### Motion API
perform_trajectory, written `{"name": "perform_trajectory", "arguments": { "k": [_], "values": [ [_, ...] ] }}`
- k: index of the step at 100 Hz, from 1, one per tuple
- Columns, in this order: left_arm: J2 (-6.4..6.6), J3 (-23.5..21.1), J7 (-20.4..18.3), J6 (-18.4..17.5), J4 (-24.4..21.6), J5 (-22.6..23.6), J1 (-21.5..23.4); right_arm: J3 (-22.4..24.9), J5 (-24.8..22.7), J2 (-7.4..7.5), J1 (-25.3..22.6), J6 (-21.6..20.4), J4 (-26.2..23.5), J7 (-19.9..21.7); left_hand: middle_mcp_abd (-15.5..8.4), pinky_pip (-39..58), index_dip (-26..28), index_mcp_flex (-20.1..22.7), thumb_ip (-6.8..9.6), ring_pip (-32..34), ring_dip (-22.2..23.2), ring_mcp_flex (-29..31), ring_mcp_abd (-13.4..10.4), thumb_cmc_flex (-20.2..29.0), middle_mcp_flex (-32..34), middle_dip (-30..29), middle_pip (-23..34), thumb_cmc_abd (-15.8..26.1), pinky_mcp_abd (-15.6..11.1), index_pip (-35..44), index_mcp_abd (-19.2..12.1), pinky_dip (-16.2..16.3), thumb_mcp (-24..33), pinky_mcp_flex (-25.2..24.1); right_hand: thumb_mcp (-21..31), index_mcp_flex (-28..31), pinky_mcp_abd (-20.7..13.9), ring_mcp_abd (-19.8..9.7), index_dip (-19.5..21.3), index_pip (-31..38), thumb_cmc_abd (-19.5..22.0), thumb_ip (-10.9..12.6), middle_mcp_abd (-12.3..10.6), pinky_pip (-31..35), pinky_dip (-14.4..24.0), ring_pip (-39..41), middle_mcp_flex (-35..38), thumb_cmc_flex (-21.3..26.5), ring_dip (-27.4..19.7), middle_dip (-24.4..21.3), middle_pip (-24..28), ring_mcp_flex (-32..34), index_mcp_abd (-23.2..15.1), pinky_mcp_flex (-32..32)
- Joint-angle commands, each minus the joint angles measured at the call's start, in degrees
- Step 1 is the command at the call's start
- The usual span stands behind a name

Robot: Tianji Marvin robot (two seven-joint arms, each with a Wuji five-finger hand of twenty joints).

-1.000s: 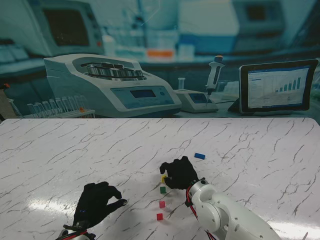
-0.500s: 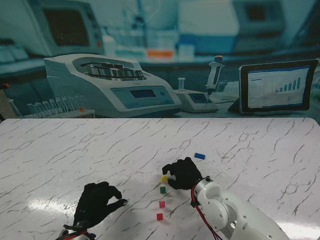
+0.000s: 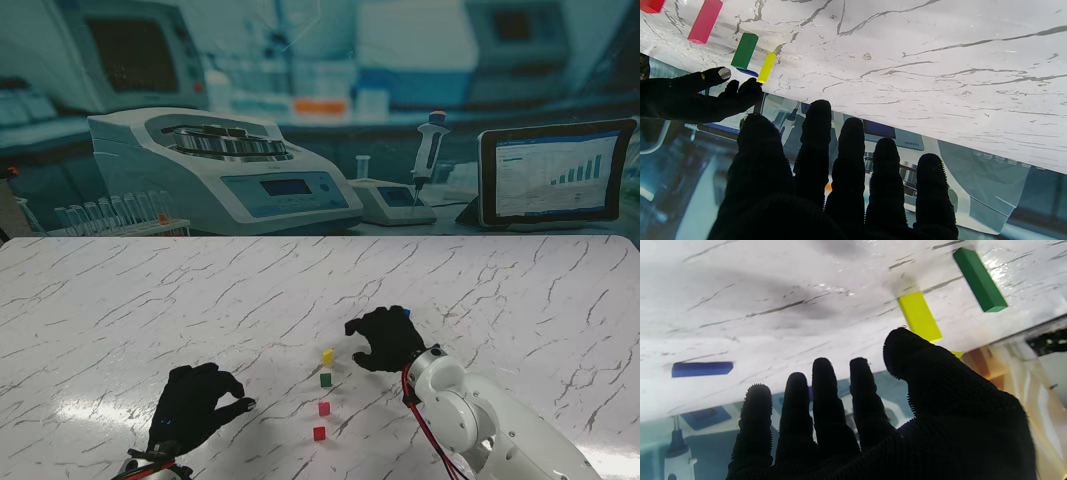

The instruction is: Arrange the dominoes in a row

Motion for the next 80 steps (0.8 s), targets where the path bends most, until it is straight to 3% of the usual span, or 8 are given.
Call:
{"name": "perform_trajectory", "arguments": {
  "k": [1, 20, 47, 80],
  "values": [
    [-0.34, 0.2, -0.4, -1.2, 0.1, -0.1, 0.3, 0.4, 0.0, 0.02, -0.2, 0.6, -0.4, -0.7, -0.9, 1.4, 0.2, 0.9, -0.21, 0.7, 0.6, 0.0, -0.9, 1.1, 0.7, 0.6, 0.9, 1.1, 0.3, 0.6, -1.1, 1.1, 0.2, -0.6, -0.8, -2.3, 1.6, -0.1, -1.4, -1.5, 1.1, 0.9, 0.0, -0.6, 0.3, -1.5, -2.6, -1.2, -1.3, -1.1, -1.2, -1.7, 1.5, -0.5],
    [-0.34, 0.2, -0.3, -1.0, 0.1, 0.0, 0.4, 1.9, -1.6, -0.16, 0.5, 2.6, 0.5, -2.3, -1.0, 1.5, 0.1, 0.9, -0.26, 0.7, 0.6, 0.0, -0.9, 1.1, 0.7, 0.6, 0.9, 0.9, 0.4, 0.8, -1.2, 1.1, 0.2, -0.5, -1.4, -2.5, 1.5, -1.1, -3.8, -3.7, 1.0, 0.2, -0.6, -1.0, 0.7, -3.0, -3.4, -2.3, -2.6, -2.6, -3.4, -1.2, 3.3, 0.1],
    [-0.3, 0.2, -0.6, -0.8, 0.0, 0.1, 0.2, 1.8, -2.3, -0.36, 3.4, 5.0, 3.8, -3.4, -1.0, 1.5, 0.1, 0.9, -0.34, 0.8, 0.6, 0.1, -1.1, 1.2, 0.8, 0.6, 1.0, 0.8, 0.3, 1.0, -1.4, 1.1, 0.1, -0.5, -2.2, -2.9, 1.0, -2.6, -5.1, -4.3, 1.4, -0.5, -2.0, -1.6, 0.9, -3.8, -3.8, -3.1, -3.3, -3.5, -4.9, -0.8, 2.2, 1.2],
    [-0.27, 0.3, -1.5, -0.5, -0.2, -0.2, 0.1, 0.1, -2.1, -0.59, 7.5, 8.4, 9.0, -3.8, -1.2, 1.5, 0.0, 0.9, -0.4, 0.9, 0.6, 0.2, -1.1, 1.3, 0.9, 0.6, 1.1, 0.8, 0.3, 1.4, -1.5, 1.1, 0.1, -0.5, -3.4, -2.1, 0.6, -2.6, -6.1, -4.4, 2.0, -1.3, -2.0, -2.0, 1.4, -3.9, -3.6, -3.9, -3.6, -4.2, -5.7, -0.5, 1.9, 1.8]
  ]
}}
